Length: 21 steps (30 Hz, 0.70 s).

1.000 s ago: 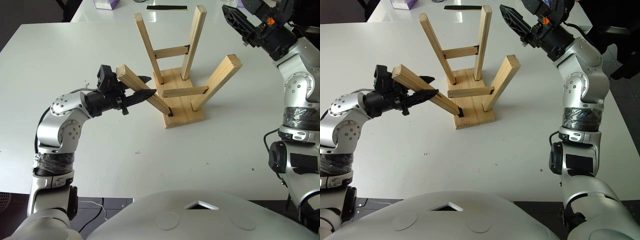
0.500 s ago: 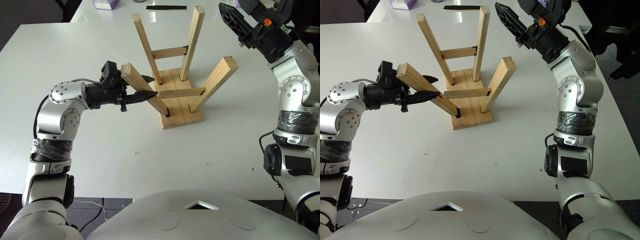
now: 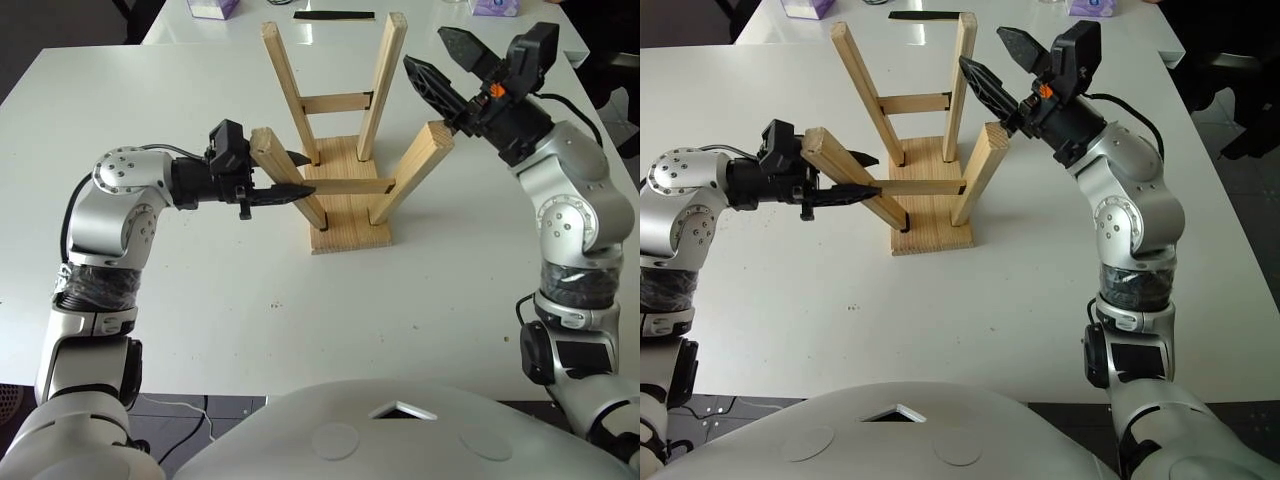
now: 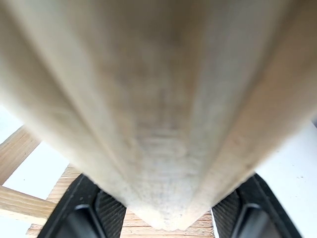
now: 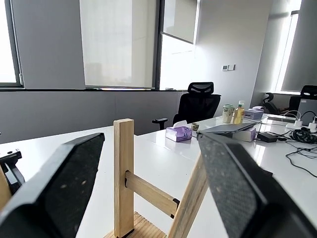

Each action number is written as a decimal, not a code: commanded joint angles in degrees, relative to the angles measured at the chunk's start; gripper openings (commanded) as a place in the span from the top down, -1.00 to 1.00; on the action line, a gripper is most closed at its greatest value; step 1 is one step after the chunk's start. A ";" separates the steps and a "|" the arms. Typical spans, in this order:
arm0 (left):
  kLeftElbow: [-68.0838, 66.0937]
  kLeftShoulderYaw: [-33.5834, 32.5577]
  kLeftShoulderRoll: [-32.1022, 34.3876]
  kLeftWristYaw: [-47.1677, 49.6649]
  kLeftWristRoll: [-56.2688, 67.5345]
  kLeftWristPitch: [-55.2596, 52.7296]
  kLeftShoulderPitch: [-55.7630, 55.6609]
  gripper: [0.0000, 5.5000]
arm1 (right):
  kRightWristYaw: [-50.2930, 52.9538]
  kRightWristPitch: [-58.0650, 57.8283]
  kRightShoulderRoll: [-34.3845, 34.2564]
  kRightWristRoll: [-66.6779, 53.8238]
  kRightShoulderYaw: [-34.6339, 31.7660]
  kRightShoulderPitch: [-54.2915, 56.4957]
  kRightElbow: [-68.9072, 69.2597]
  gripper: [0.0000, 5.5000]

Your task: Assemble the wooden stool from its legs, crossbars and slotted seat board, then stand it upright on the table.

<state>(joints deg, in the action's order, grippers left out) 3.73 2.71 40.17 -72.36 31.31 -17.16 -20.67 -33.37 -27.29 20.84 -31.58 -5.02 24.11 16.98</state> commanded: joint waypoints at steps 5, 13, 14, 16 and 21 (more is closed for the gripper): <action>1.74 -0.73 0.73 4.62 -2.35 -2.55 1.77 0.25 | 9.44 -8.81 -2.81 -15.51 -1.35 7.17 19.18 -0.13; 10.41 -2.64 -0.81 13.81 -0.55 -7.04 7.99 0.25 | 18.34 -14.66 -0.97 -11.23 8.63 6.25 24.28 0.30; 11.33 -2.87 -1.12 15.02 -0.27 -7.68 8.65 0.25 | 18.90 -14.36 -0.67 -7.96 11.54 4.88 23.36 0.37; 12.86 -3.04 -1.69 17.19 -0.18 -8.41 9.83 0.25 | 19.49 -12.46 0.41 -0.36 18.06 2.38 21.66 0.49; 14.39 -3.51 -2.93 19.95 0.32 -8.76 12.04 0.25 | 20.90 -9.28 0.64 13.63 30.10 -2.61 16.71 0.75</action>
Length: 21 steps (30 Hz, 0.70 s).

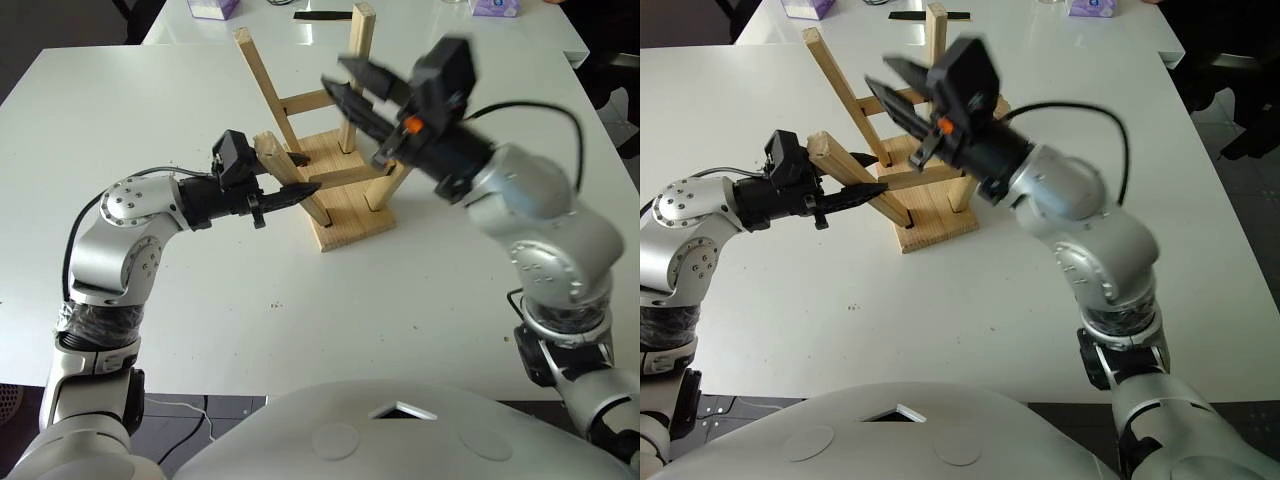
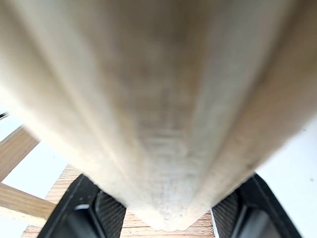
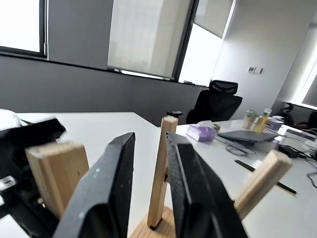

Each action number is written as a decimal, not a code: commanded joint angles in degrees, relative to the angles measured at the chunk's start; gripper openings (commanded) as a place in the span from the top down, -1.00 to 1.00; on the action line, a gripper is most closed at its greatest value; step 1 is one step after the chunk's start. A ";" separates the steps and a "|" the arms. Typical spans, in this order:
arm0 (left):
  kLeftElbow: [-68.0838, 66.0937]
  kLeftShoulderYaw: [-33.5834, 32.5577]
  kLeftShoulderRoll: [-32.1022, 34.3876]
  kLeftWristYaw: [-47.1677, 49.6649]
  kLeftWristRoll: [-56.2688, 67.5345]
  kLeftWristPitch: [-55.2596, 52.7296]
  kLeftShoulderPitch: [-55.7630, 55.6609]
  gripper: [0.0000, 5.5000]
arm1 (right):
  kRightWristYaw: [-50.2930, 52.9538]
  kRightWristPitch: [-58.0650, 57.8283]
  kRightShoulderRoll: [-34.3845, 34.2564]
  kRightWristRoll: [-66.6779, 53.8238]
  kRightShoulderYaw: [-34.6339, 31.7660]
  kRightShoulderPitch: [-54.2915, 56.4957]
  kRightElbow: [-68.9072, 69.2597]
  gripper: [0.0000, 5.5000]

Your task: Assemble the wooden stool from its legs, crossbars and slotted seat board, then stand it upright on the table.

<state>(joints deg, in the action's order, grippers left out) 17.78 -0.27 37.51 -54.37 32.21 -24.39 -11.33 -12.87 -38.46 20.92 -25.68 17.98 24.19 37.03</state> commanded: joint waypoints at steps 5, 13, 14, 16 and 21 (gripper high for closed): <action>-0.54 1.33 -1.40 2.68 -1.68 -0.81 2.01 0.25 | -0.63 2.25 1.71 18.06 15.14 -4.27 -10.07 1.00; -0.61 5.30 -0.06 3.69 -4.60 -2.63 -0.88 0.25 | -4.06 5.03 -2.72 16.43 6.99 -1.56 -7.78 1.00; -0.65 5.66 0.24 3.48 -4.87 -2.65 -1.20 0.25 | -4.09 5.51 -4.05 15.08 4.69 -0.59 -7.13 1.00; -0.53 6.14 0.72 3.25 -5.26 -2.63 -1.43 0.25 | -3.97 5.52 -6.60 11.57 -0.68 2.07 -5.85 1.00; -0.43 8.34 3.27 1.70 -7.69 -1.16 -0.42 0.25 | -4.60 3.53 -6.56 2.51 -16.12 10.70 -5.52 1.00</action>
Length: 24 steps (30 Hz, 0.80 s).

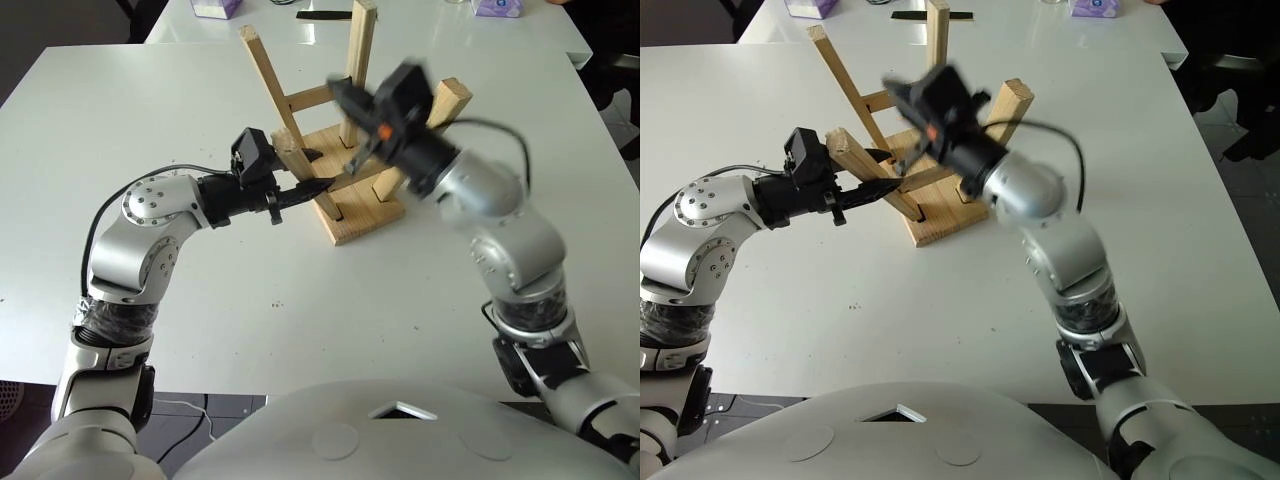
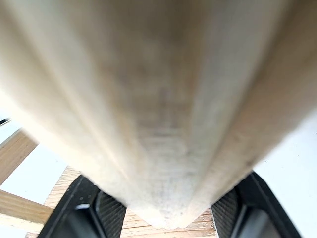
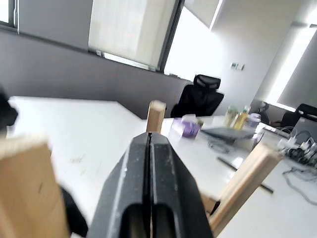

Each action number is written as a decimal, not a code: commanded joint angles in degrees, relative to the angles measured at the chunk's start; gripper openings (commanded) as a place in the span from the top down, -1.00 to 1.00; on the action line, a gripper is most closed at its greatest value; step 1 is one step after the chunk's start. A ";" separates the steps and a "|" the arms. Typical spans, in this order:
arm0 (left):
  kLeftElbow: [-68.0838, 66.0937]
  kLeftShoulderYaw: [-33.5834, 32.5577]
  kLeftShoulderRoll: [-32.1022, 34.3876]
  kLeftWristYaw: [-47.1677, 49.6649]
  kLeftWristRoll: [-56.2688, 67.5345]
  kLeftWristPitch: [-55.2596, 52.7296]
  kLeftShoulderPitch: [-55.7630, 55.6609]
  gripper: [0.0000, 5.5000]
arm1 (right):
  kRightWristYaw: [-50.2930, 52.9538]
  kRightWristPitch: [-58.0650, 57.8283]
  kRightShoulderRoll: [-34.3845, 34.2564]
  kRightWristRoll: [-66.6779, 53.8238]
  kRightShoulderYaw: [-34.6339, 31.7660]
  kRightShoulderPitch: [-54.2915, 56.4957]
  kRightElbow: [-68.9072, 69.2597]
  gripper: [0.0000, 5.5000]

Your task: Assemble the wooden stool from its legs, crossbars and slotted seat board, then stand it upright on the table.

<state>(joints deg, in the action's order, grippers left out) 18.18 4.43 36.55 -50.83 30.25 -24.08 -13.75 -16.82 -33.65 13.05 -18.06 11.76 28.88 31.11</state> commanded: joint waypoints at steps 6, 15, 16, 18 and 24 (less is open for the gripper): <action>-2.82 7.80 5.41 -4.06 -6.96 -1.12 -0.94 0.25 | -1.00 4.86 9.46 1.05 -17.35 8.40 -11.06 1.00; -10.50 10.91 5.12 -7.20 -7.34 -0.98 -7.51 0.25 | -4.24 16.43 16.02 20.52 -2.67 -4.57 -31.60 1.00; -11.30 11.12 4.82 -7.71 -7.09 -0.95 -8.16 0.25 | -5.13 16.46 14.84 20.31 -0.87 -6.56 -29.73 1.00; -12.41 11.54 4.62 -8.79 -6.82 -0.59 -8.91 0.25 | -6.46 15.18 12.39 18.53 0.93 -9.71 -24.70 1.00; -14.71 11.74 4.84 -10.39 -7.10 0.63 -9.01 0.25 | -5.88 11.03 9.88 18.04 -0.05 -13.43 -18.00 1.00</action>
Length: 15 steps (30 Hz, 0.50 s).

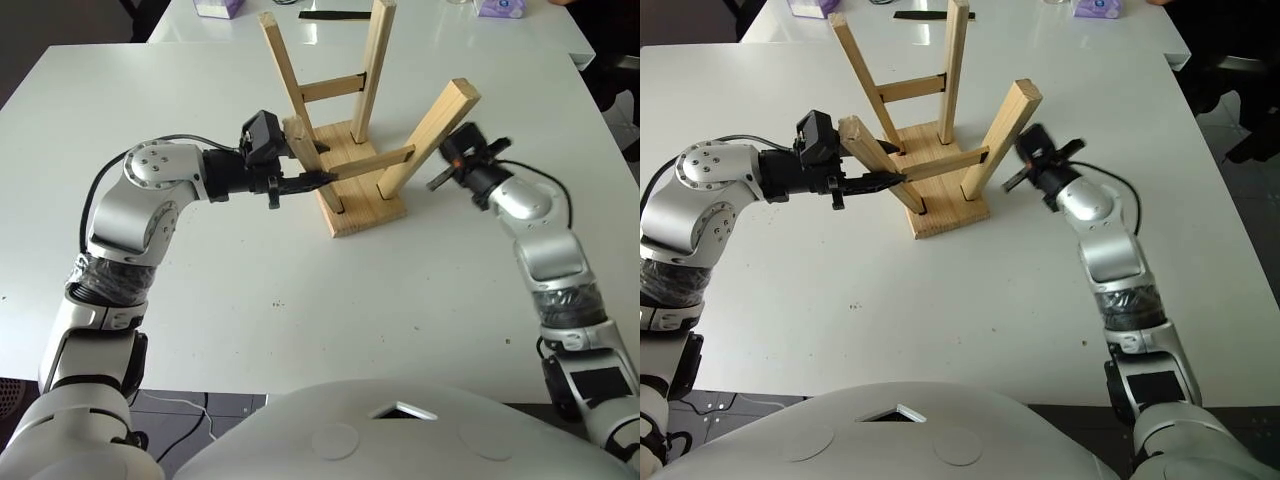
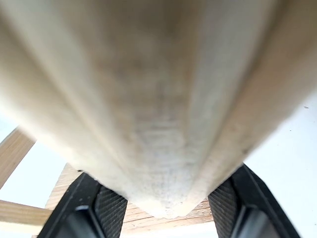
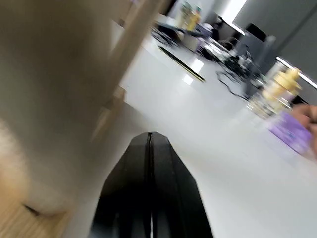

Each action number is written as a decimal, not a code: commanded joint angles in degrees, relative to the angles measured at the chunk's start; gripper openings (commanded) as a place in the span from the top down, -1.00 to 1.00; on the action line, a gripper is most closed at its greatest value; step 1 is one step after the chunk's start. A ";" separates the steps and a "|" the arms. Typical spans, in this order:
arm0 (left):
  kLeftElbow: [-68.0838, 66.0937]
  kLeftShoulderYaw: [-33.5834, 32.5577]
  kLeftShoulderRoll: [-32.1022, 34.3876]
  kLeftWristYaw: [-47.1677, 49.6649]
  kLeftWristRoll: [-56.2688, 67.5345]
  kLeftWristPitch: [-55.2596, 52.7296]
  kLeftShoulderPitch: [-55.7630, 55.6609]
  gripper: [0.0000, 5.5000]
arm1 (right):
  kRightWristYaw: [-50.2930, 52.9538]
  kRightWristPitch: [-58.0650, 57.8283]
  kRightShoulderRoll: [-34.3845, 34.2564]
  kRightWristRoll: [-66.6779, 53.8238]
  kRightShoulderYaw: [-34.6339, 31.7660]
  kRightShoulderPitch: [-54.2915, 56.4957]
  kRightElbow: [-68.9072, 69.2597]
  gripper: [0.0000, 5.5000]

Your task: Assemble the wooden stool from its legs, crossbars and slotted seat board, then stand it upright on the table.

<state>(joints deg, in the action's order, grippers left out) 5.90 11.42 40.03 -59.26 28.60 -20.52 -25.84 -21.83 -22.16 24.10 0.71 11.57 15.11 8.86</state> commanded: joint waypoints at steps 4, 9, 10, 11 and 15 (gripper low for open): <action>-1.94 4.02 2.10 -2.20 -4.96 -2.70 4.25 0.25 | 2.72 0.42 1.31 1.77 -5.68 1.30 1.61 1.00; -1.13 2.75 3.58 -2.70 -4.26 -2.42 5.92 0.25 | -1.71 -0.59 5.72 -11.58 -24.73 2.80 6.65 1.00; -0.77 2.43 3.89 -2.57 -4.13 -2.46 6.45 0.25 | -3.56 -2.38 6.21 -17.05 -28.99 3.40 8.50 1.00; -0.48 2.08 4.20 -2.39 -4.03 -2.43 7.06 0.25 | -5.70 -5.27 6.73 -23.32 -32.12 3.70 11.36 1.00; 2.21 0.74 4.66 -0.44 -2.88 -3.75 8.95 0.25 | -16.76 -13.84 9.92 -45.01 -28.98 -7.05 29.46 1.00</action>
<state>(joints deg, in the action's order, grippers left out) 7.24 9.42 40.62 -59.06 29.97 -18.65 -22.30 -29.17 -28.24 31.19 -27.79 -20.42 16.09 22.90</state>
